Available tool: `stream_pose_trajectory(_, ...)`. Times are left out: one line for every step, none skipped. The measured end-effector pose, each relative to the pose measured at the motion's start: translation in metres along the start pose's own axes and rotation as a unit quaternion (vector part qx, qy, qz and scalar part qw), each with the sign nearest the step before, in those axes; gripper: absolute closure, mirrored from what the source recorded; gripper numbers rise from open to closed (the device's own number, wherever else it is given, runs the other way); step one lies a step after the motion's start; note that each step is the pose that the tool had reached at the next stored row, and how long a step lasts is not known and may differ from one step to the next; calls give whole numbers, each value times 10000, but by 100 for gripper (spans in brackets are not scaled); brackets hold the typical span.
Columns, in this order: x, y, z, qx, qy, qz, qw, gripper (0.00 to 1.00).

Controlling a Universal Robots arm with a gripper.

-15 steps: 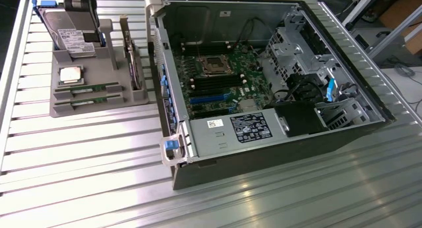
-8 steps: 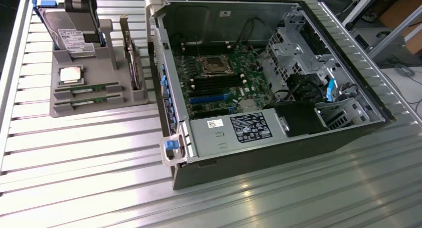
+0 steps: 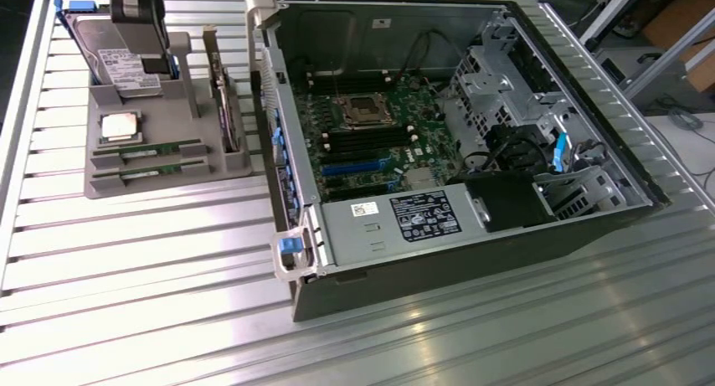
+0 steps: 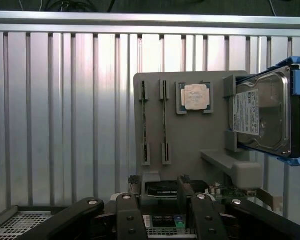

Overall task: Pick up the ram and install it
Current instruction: 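Pick up the ram and move it above insertion slot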

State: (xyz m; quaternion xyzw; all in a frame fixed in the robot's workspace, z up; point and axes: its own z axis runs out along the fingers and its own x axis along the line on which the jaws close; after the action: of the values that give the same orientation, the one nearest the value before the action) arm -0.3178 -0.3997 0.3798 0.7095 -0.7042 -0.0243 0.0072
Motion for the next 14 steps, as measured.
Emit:
stream_pose_trajectory(0,0,2,0,0,0,10000,58)
stream_pose_trajectory(0,0,3,0,0,0,10000,58)
stream_pose_trajectory(0,0,10,0,0,0,10000,58)
stream_pose_trajectory(0,-1,18,0,0,0,10000,58)
stream_pose_trajectory(0,-1,19,0,0,0,10000,58)
stream_pose_trajectory(0,-1,20,0,0,0,10000,58)
stream_pose_trajectory(0,-1,22,0,0,0,10000,58)
stream_pose_trajectory(0,-1,23,0,0,0,10000,58)
stream_pose_trajectory(1,-1,24,0,0,0,10000,58)
stream_pose_trajectory(1,-1,27,0,0,0,10000,58)
stream_pose_trajectory(1,-1,30,0,0,0,10000,58)
stream_pose_trajectory(1,-1,32,0,0,0,10000,58)
stream_pose_trajectory(1,-1,35,0,0,0,10000,58)
stream_pose_trajectory(1,-2,36,0,0,0,10000,58)
